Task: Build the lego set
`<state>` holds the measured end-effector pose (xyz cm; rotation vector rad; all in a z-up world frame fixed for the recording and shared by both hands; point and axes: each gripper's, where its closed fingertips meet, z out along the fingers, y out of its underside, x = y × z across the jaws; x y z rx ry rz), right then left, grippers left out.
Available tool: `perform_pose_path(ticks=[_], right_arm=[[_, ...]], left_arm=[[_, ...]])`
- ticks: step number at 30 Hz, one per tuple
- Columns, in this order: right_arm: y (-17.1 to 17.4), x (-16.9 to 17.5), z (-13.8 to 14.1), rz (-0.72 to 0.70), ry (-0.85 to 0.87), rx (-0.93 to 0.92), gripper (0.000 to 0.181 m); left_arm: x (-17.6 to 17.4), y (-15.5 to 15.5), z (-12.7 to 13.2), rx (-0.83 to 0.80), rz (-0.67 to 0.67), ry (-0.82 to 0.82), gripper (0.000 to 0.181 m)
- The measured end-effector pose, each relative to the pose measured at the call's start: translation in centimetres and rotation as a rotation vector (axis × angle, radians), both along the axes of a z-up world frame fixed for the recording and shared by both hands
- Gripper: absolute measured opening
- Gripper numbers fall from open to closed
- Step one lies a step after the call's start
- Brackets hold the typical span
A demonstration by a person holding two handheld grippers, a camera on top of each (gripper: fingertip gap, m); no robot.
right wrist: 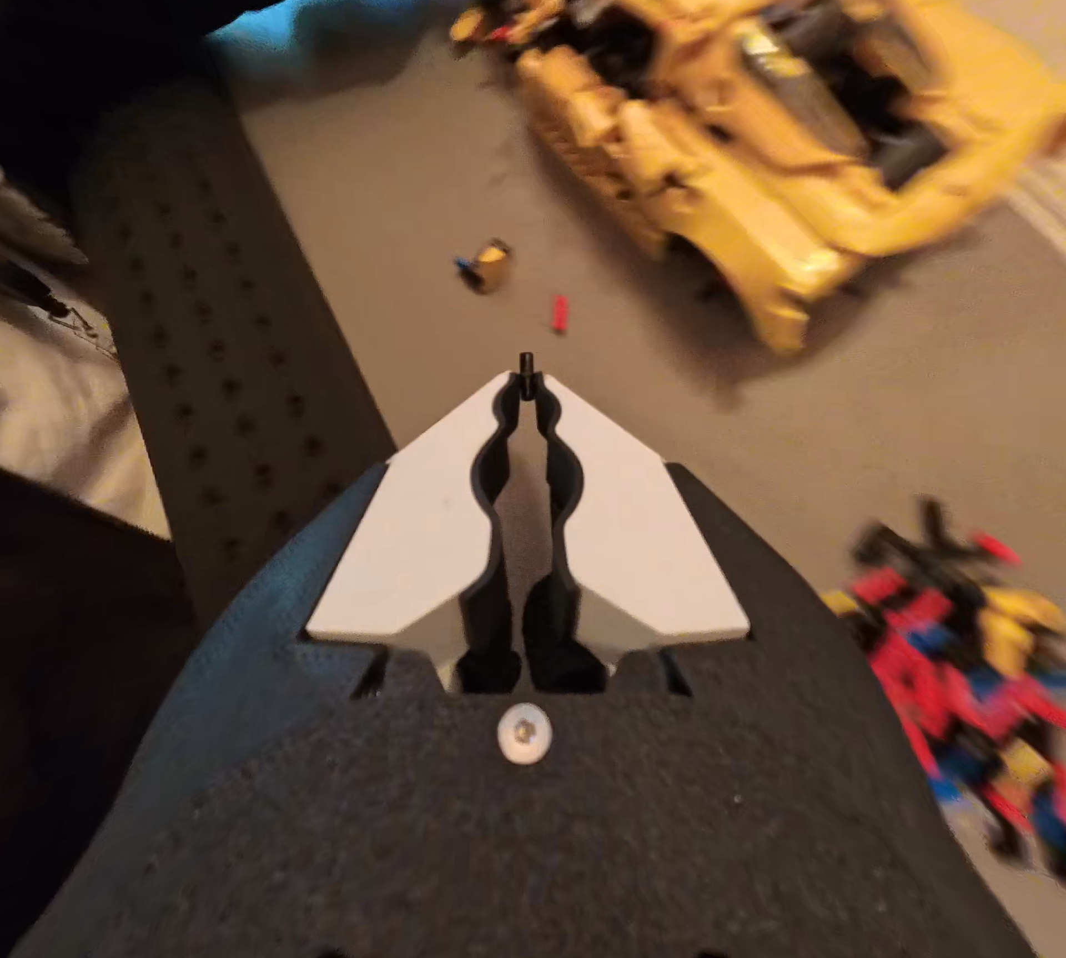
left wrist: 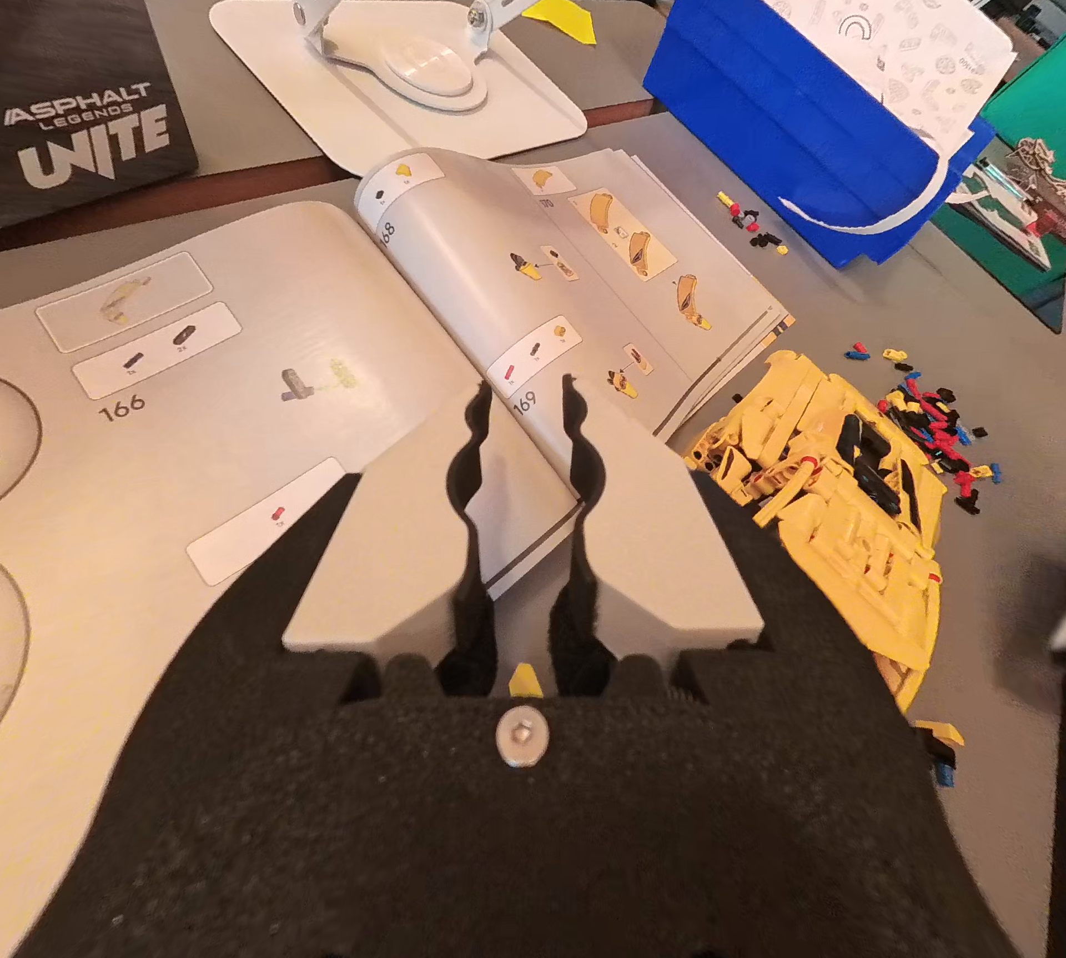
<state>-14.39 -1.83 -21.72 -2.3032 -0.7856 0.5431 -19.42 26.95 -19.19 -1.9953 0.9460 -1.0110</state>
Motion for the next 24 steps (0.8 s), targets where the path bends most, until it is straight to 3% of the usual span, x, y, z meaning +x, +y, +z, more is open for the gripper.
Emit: perform_pose_path(ticks=[4,11,15,21,24], right_arm=[[1.1,-4.2,-2.7,0.035,-0.058,0.049,0.004],[2.1,-3.7,-3.8,0.008,-0.111,0.088,0.010],[2.4,-4.3,-1.3,0.011,0.046,0.110,0.026],[8.0,-2.0,3.8,-0.074,0.213,0.319,0.026],[9.1,-2.0,6.2,-0.031,0.317,0.339,0.023]], left_arm=[[-0.1,0.1,0.2,0.021,0.006,0.010,0.024],[-0.3,0.2,0.5,0.038,0.013,0.017,0.025],[-0.2,0.0,0.7,0.057,0.010,0.027,0.025],[0.2,-0.3,0.5,0.060,-0.001,0.058,0.024],[-0.1,0.4,0.7,0.098,0.014,0.119,0.025]])
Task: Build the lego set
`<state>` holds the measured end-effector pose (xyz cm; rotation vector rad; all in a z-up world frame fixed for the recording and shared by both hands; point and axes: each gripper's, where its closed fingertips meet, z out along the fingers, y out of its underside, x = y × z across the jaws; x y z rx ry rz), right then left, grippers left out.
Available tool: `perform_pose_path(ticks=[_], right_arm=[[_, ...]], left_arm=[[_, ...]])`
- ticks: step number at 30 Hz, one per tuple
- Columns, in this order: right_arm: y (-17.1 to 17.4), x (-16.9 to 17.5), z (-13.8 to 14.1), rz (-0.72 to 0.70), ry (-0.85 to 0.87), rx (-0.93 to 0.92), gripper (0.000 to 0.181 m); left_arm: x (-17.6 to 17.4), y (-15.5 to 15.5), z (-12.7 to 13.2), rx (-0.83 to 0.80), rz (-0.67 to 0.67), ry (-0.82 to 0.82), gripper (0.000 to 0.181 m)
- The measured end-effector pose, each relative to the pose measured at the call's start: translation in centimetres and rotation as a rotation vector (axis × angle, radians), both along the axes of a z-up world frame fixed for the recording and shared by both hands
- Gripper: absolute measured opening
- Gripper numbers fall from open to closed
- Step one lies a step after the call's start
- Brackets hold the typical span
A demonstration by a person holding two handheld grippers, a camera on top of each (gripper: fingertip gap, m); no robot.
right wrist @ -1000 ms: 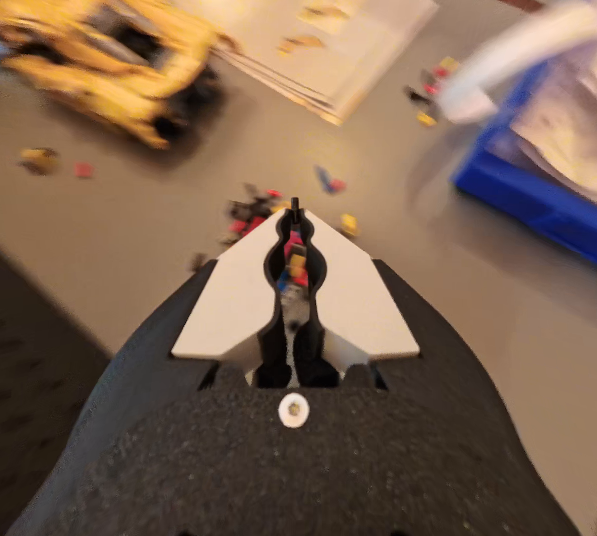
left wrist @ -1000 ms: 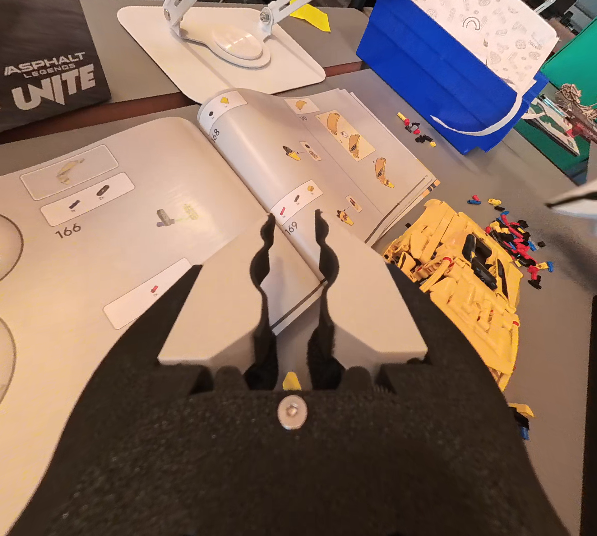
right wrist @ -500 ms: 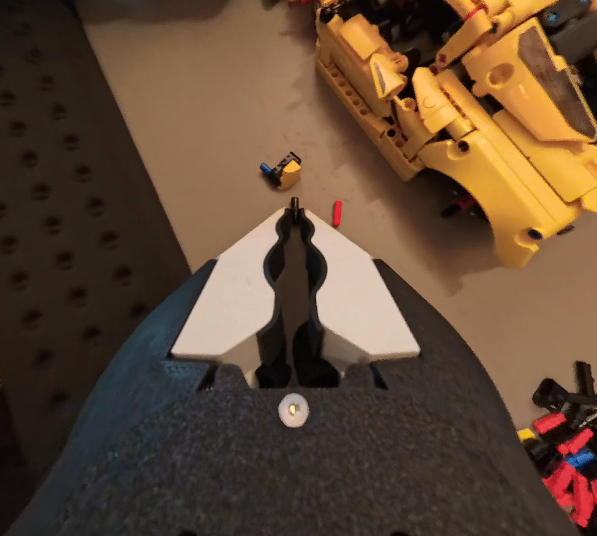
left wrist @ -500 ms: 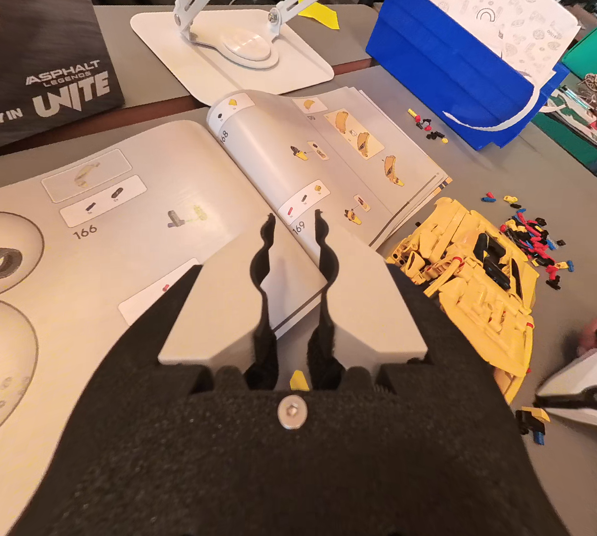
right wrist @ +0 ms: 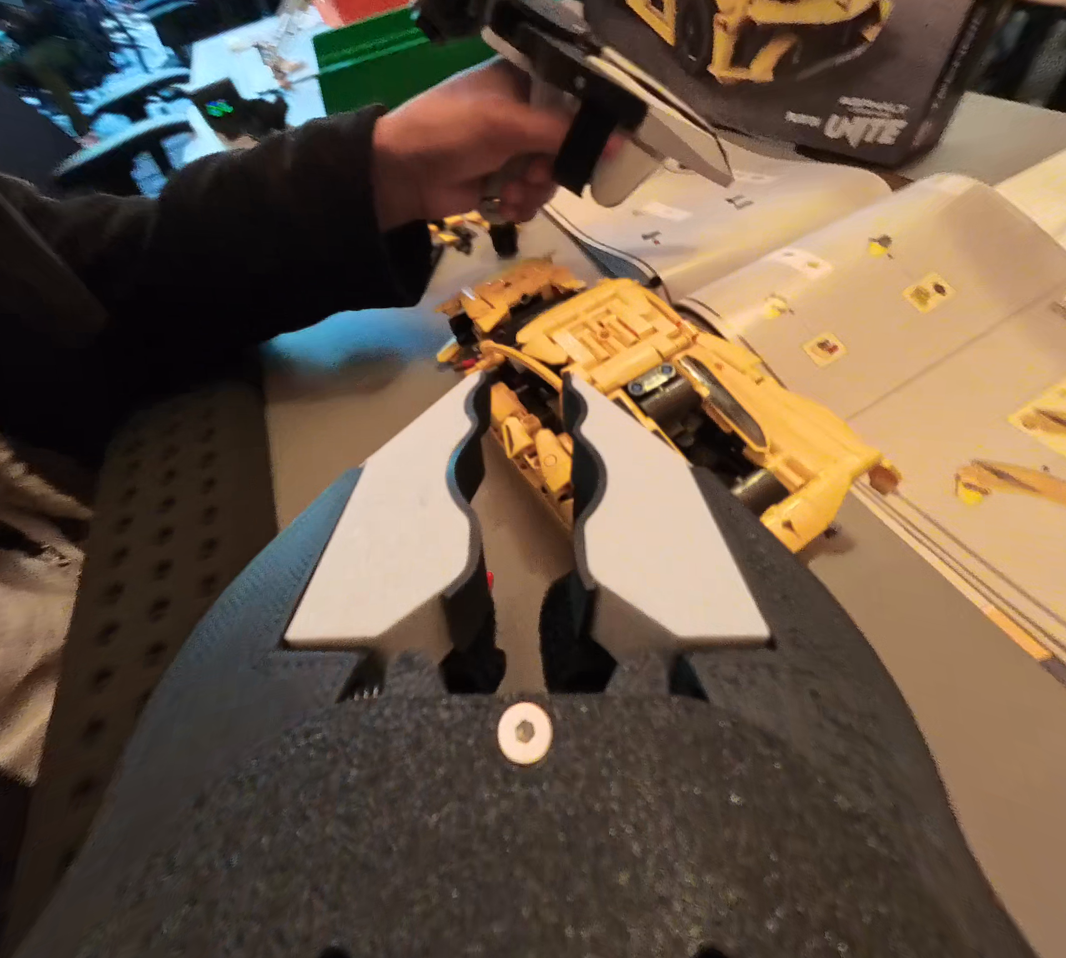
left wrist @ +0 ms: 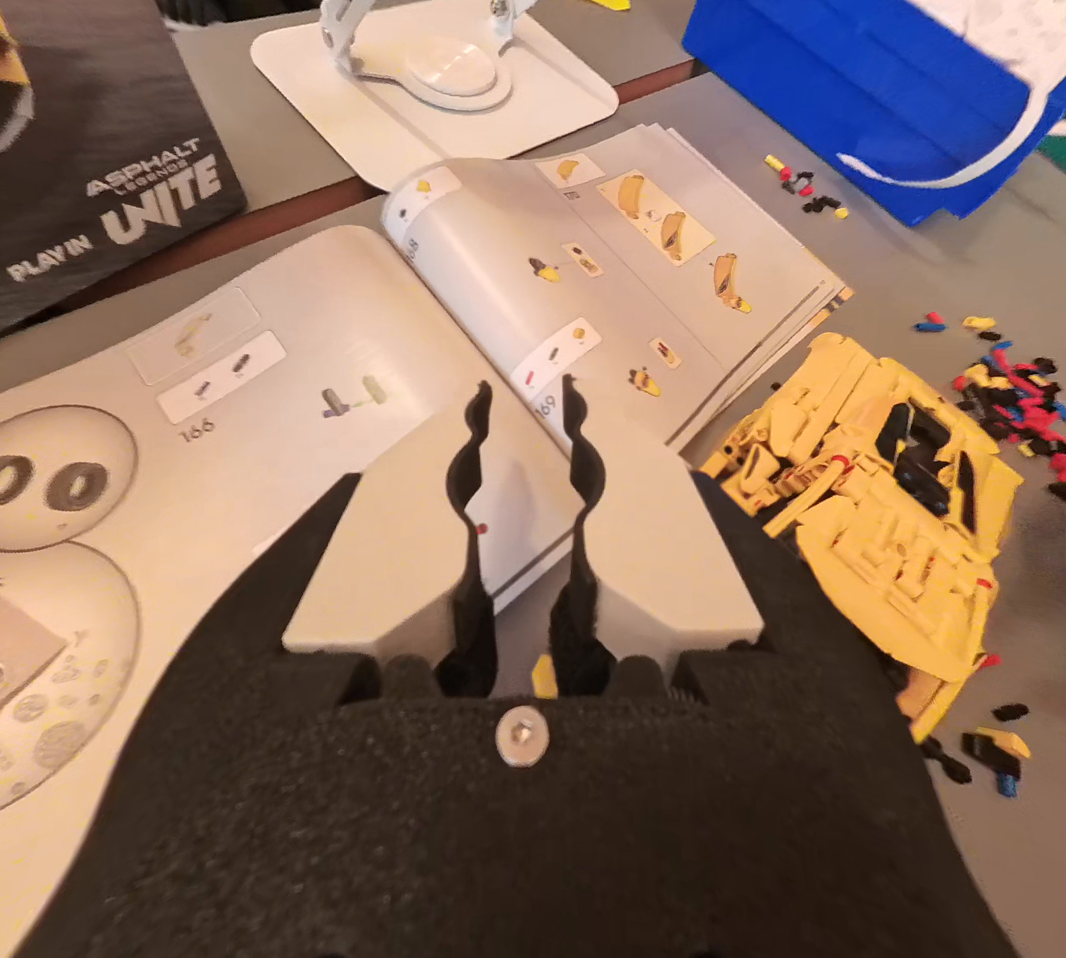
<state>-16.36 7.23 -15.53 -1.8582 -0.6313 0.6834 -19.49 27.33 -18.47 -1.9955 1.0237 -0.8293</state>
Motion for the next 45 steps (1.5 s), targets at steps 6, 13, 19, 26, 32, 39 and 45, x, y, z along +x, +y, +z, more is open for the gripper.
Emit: perform_pose_path(ticks=[6,13,19,26,32,39,45], right_arm=[[1.5,0.0,2.0,0.059,0.070,0.024,0.017],[3.7,-0.8,1.7,0.113,-0.026,0.033,0.014],[4.3,0.8,0.3,0.035,-0.140,0.018,0.018],[1.8,13.5,0.1,-0.223,-0.465,0.005,0.014],[-0.2,21.5,-2.1,-0.347,-0.377,-0.171,0.025],[-6.3,21.0,-5.8,-0.412,-0.374,-0.259,0.024],[-7.2,19.6,-6.4,-0.423,-0.369,-0.288,0.024]], left_arm=[[-0.6,0.4,2.9,0.052,0.012,-0.021,0.025],[-0.2,-0.3,2.6,0.033,-0.018,-0.029,0.025],[0.0,-1.1,2.0,0.033,-0.041,-0.038,0.025],[0.6,-1.9,1.3,0.039,-0.068,-0.052,0.025],[0.5,-1.7,0.5,0.021,-0.062,-0.047,0.025],[0.2,-1.2,0.3,0.023,-0.045,-0.048,0.025],[0.1,-1.1,0.5,0.048,-0.050,-0.045,0.025]])
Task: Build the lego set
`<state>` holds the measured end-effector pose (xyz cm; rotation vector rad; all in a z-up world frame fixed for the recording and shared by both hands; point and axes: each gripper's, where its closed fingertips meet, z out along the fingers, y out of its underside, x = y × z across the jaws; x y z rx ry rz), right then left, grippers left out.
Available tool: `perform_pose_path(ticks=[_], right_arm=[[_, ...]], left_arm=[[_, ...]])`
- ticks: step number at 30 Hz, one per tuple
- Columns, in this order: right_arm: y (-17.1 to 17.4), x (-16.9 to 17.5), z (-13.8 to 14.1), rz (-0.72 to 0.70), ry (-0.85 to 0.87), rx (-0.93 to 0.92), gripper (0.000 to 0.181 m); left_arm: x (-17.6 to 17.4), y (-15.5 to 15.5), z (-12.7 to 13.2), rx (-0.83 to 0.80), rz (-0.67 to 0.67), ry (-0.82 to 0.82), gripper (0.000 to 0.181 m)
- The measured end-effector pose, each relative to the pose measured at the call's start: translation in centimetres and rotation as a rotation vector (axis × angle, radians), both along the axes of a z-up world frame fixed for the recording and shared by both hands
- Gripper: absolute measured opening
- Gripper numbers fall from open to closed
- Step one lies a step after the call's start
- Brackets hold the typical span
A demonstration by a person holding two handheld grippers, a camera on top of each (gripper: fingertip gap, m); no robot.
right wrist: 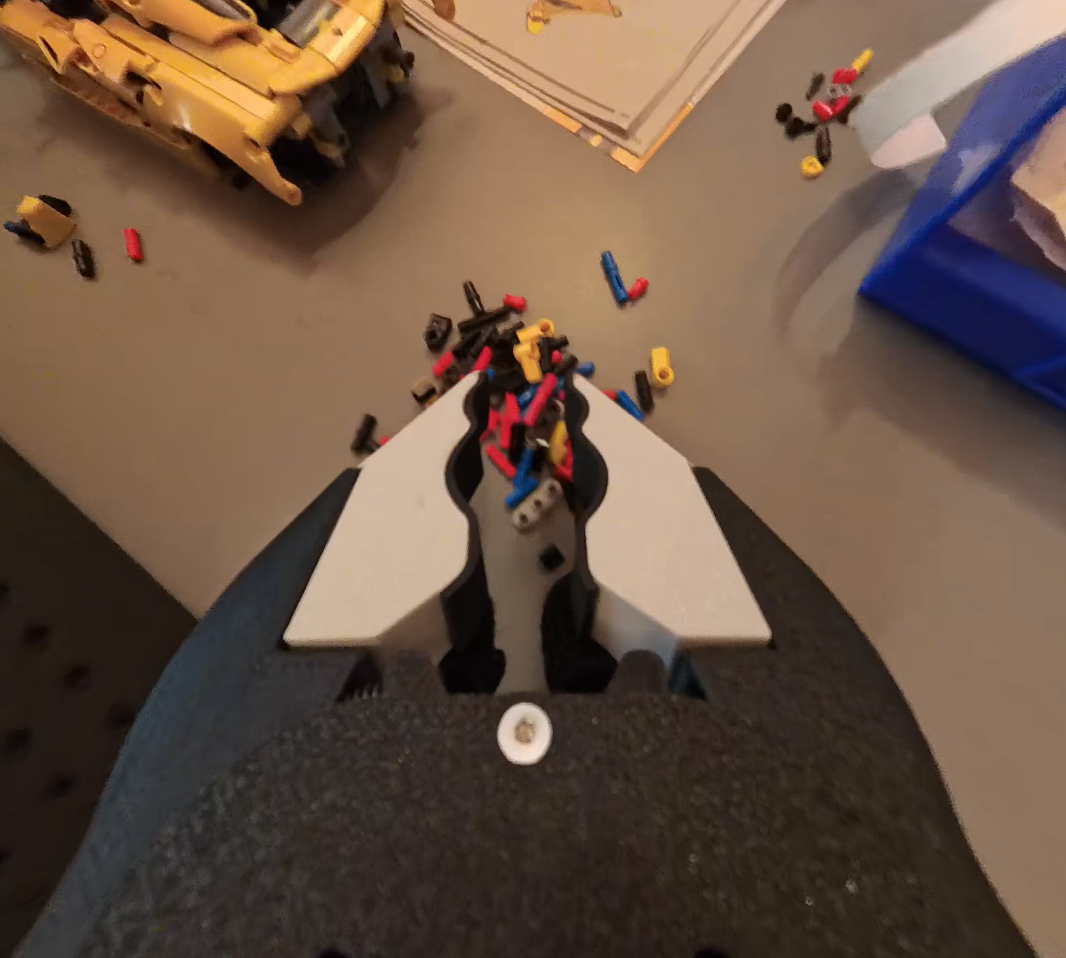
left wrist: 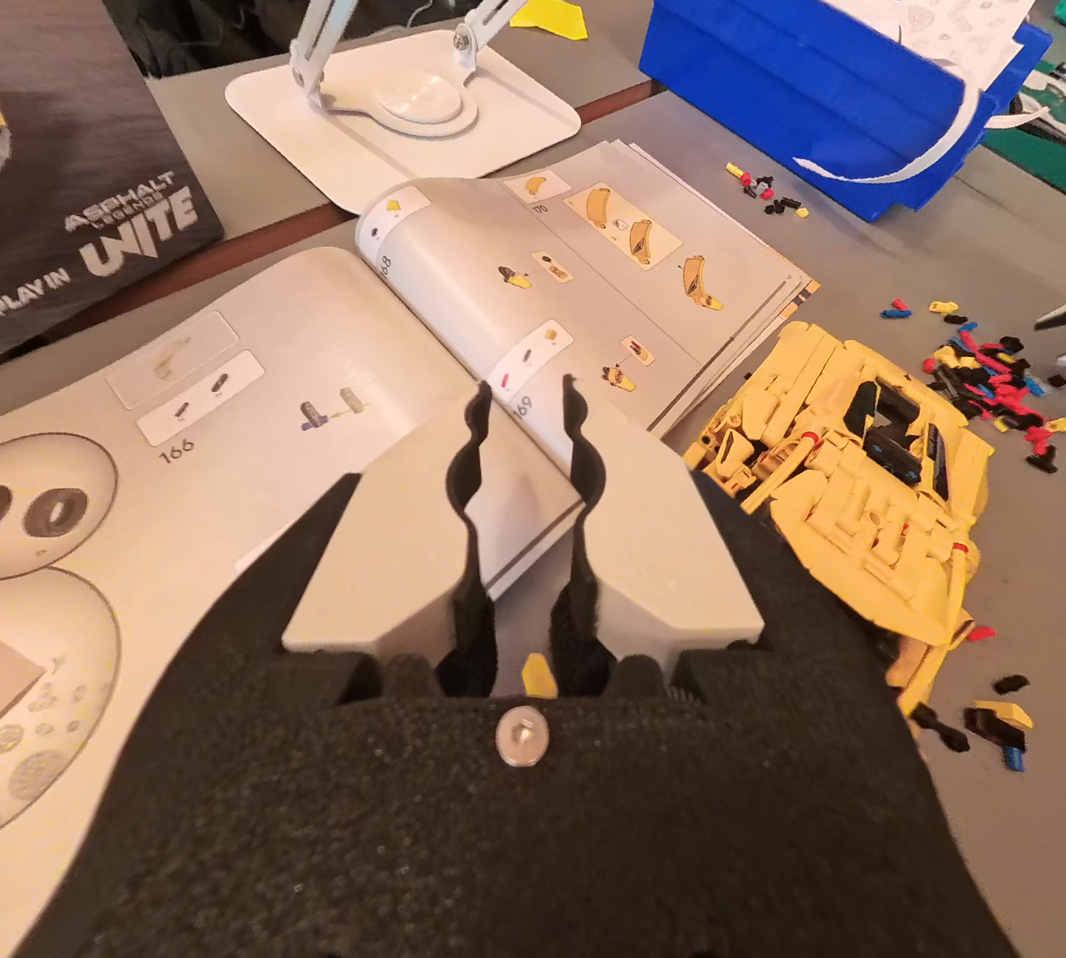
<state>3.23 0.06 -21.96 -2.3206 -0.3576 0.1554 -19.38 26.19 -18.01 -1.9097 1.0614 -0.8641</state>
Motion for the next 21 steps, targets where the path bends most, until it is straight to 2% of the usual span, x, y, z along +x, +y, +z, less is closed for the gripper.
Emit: perform_pose_path(ticks=[2,5,7,10,12,16,18,21], right_arm=[[1.6,-2.5,0.7,0.017,0.057,0.040,0.024],[4.8,-8.8,2.8,0.079,0.222,0.173,0.025],[6.4,-11.8,3.7,0.104,0.241,0.247,0.026],[8.0,-13.8,5.5,0.123,0.239,0.344,0.024],[8.4,-14.1,6.0,0.146,0.226,0.336,0.024],[10.7,-12.7,8.7,0.157,0.161,0.363,0.023],[13.4,-11.6,10.5,0.157,0.107,0.410,0.024],[17.1,-11.0,11.8,0.137,0.088,0.466,0.023]], left_arm=[[-0.5,0.3,0.8,0.039,0.000,-0.010,0.025],[-2.8,0.7,3.2,0.055,-0.007,-0.042,0.026],[-6.0,0.9,5.7,0.060,0.024,-0.067,0.026],[-12.9,-0.3,8.0,0.090,0.056,-0.069,0.026],[-18.4,-1.6,7.6,0.096,0.095,0.003,0.026],[-28.3,-4.4,4.1,0.033,0.264,0.135,0.025],[-30.9,-6.2,2.1,-0.042,0.319,0.146,0.025],[-32.4,-8.5,-0.4,-0.139,0.352,0.110,0.025]])
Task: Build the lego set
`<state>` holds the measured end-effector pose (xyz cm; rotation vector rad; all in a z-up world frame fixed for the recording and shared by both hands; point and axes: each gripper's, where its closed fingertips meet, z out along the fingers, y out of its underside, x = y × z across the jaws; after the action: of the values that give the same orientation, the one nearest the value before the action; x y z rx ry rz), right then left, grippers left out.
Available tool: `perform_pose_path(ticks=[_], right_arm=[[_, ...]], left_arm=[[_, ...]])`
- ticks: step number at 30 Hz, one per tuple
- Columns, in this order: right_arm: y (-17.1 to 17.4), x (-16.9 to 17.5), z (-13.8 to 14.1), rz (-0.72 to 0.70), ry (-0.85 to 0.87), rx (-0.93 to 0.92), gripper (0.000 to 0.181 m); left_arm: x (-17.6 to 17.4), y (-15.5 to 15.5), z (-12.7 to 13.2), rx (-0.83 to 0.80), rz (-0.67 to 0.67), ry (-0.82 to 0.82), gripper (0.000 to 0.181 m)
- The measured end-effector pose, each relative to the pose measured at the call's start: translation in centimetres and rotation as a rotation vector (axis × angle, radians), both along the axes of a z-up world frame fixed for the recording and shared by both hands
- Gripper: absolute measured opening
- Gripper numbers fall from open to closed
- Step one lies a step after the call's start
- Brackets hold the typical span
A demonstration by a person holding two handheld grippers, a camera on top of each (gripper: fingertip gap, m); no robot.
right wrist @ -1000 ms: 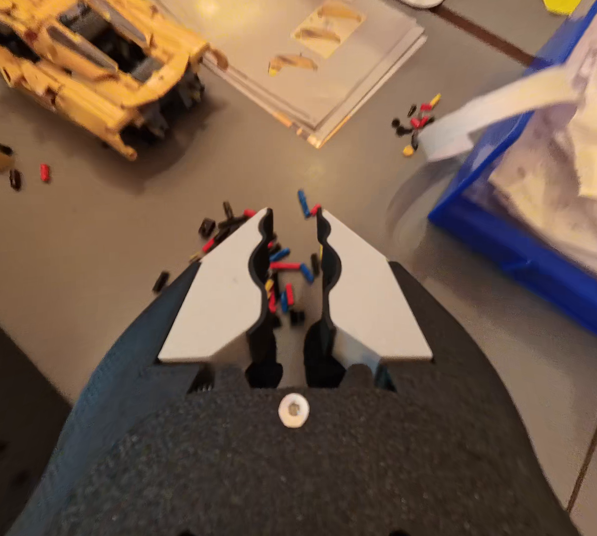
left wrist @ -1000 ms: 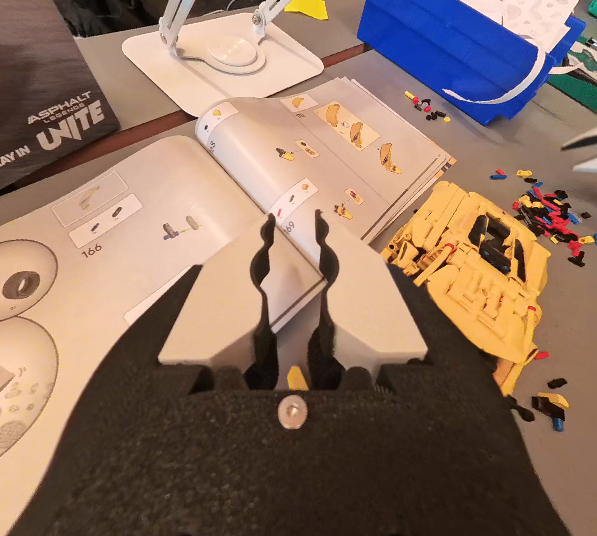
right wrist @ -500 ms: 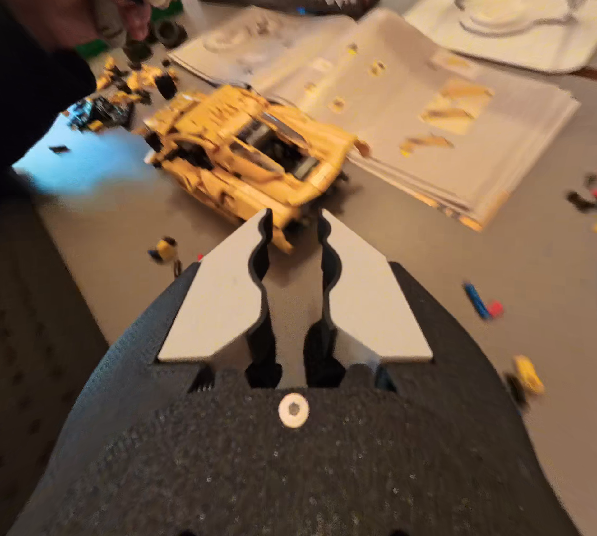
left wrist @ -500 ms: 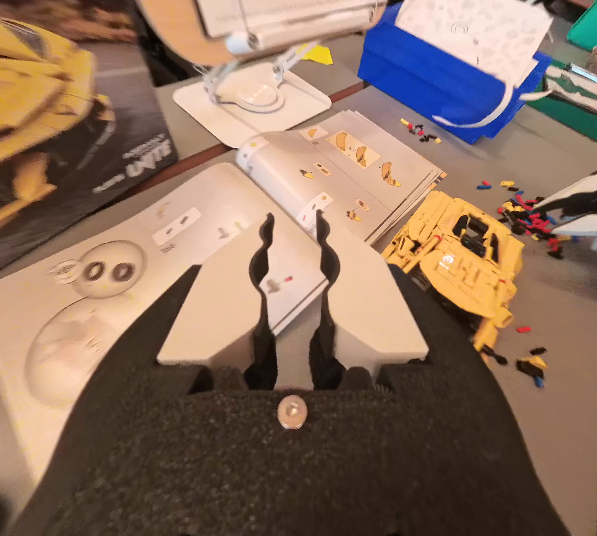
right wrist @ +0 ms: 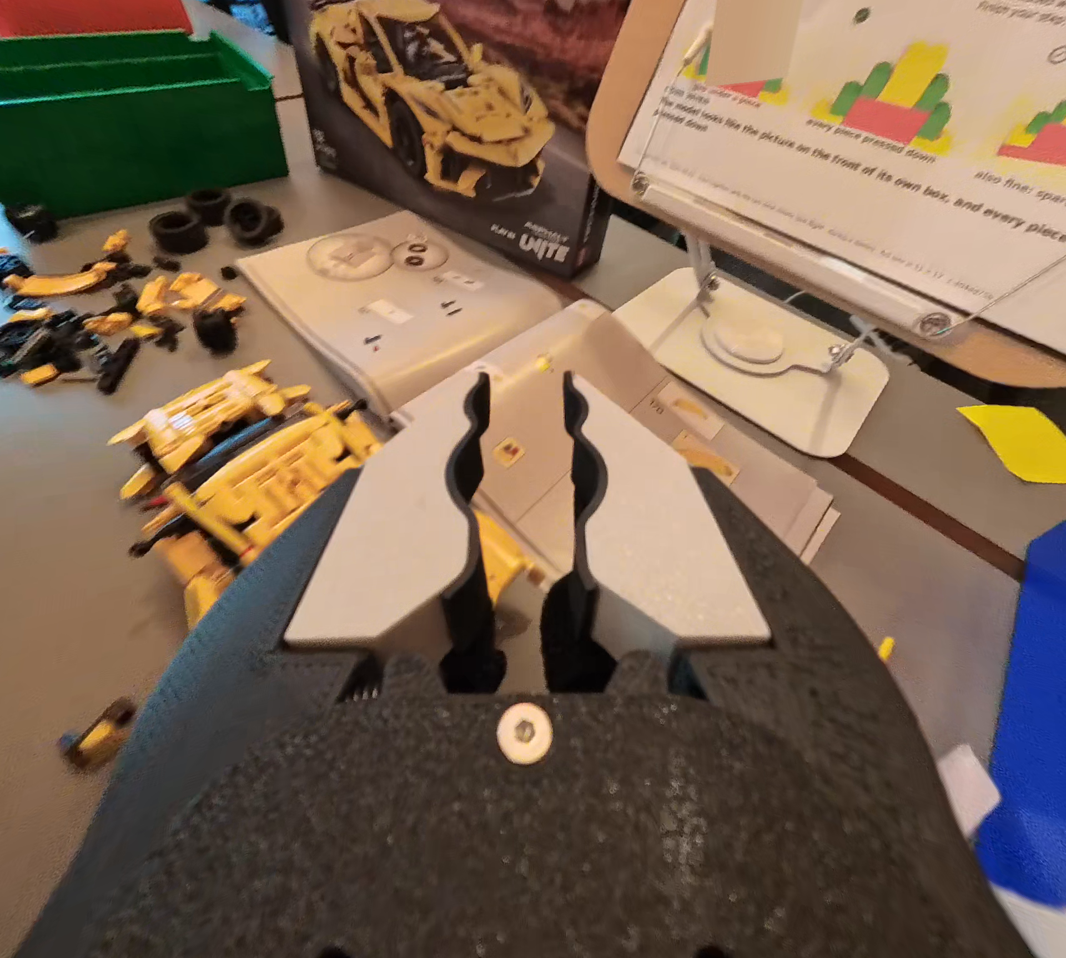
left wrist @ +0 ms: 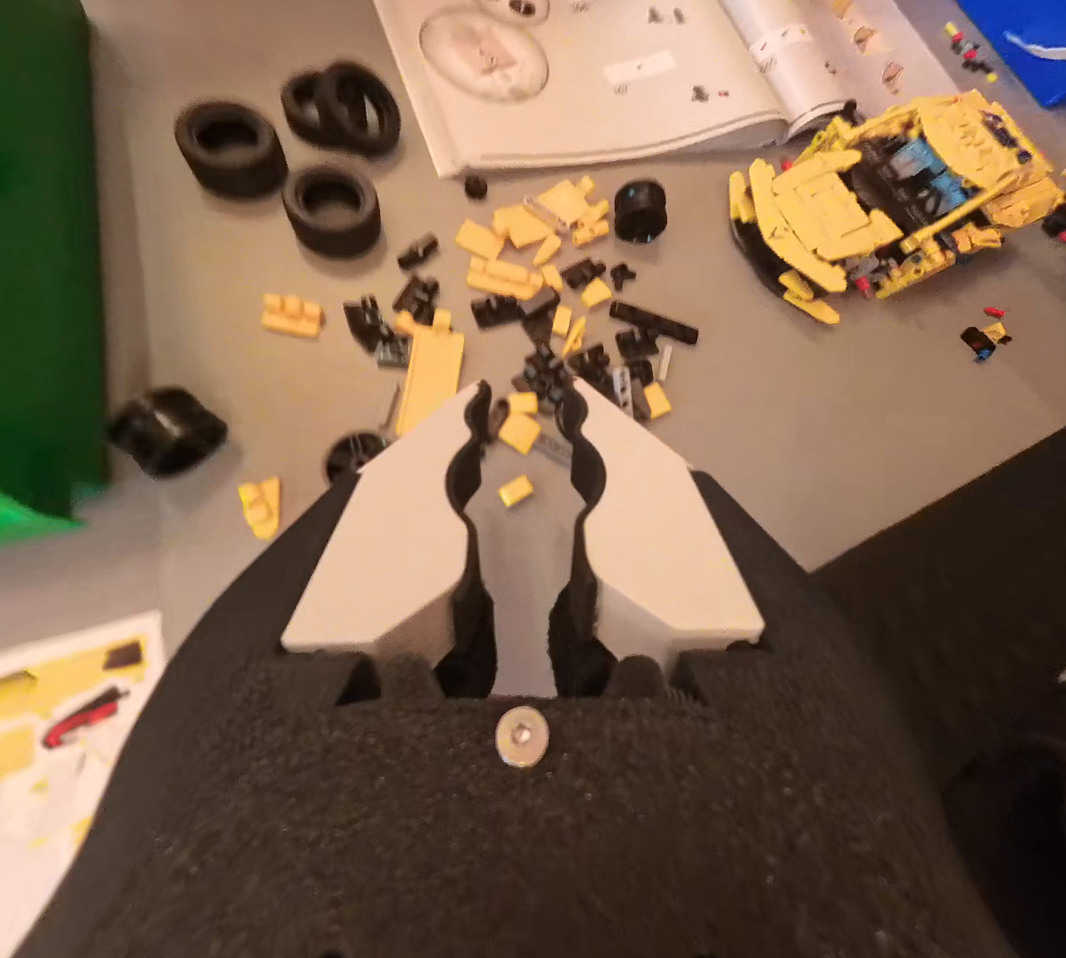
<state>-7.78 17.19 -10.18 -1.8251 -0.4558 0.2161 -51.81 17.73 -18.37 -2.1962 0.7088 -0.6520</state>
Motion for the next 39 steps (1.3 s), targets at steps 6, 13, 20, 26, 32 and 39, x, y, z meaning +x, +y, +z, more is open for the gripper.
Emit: perform_pose_path(ticks=[6,13,20,26,32,39], right_arm=[[1.1,1.5,-3.0,-0.095,0.036,0.001,0.022],[0.5,4.1,-5.2,-0.181,-0.077,-0.012,0.015],[0.7,4.1,-5.9,-0.166,-0.055,-0.037,0.015],[0.7,3.6,-5.8,-0.145,-0.042,-0.037,0.015],[0.4,3.3,-5.9,-0.128,-0.027,-0.039,0.015],[0.3,3.1,-5.5,-0.114,0.013,-0.038,0.015]], left_arm=[[-2.4,-2.1,-3.7,-0.077,-0.004,0.114,0.025],[-2.1,-3.3,-6.4,-0.122,-0.135,0.285,0.026],[-1.5,-2.7,-6.4,-0.126,0.015,0.289,0.028],[-1.7,-3.2,-5.8,-0.045,0.392,0.279,0.028],[-1.1,-2.9,-6.8,-0.003,0.469,0.345,0.028],[-1.3,-2.6,-7.0,0.004,0.473,0.330,0.015]])
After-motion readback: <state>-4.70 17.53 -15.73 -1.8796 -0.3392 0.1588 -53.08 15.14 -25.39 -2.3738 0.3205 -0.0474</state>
